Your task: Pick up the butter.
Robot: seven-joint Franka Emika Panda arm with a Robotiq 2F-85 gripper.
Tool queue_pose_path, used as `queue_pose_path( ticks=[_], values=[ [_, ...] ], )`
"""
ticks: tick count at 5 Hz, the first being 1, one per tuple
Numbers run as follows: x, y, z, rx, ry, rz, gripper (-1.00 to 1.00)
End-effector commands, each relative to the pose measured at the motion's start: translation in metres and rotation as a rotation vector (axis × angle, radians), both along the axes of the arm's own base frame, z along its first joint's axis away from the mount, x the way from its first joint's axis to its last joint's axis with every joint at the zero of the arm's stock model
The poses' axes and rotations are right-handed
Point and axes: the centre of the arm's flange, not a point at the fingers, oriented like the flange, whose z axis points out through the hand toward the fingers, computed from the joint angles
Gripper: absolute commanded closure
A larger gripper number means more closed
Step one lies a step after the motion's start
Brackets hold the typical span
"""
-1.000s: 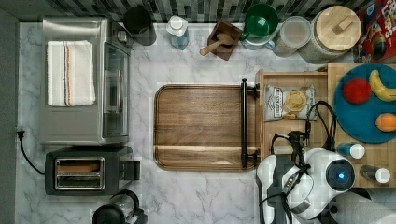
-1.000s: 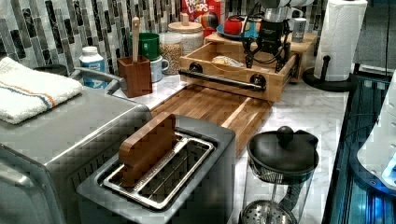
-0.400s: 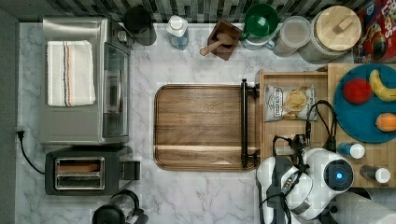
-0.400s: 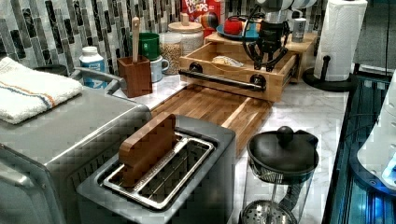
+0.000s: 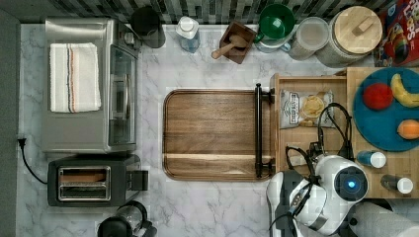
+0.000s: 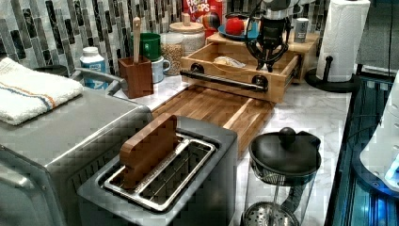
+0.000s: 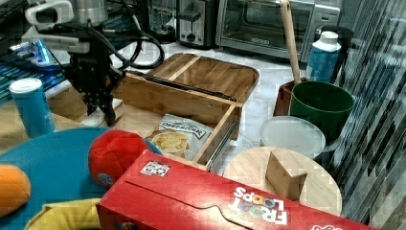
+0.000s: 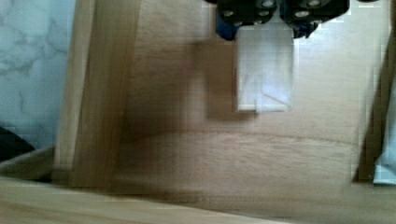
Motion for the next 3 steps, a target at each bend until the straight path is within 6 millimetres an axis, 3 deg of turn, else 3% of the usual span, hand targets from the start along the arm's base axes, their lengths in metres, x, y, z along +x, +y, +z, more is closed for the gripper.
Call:
queue_pose_path(
  ticks=[1, 3],
  values=[
    [0.051, 0.007, 0.113, -0.133, -0.181, 0.088, 1.00],
    [0.075, 0.002, 0.184, -0.096, -0.126, 0.140, 1.00]
  ],
)
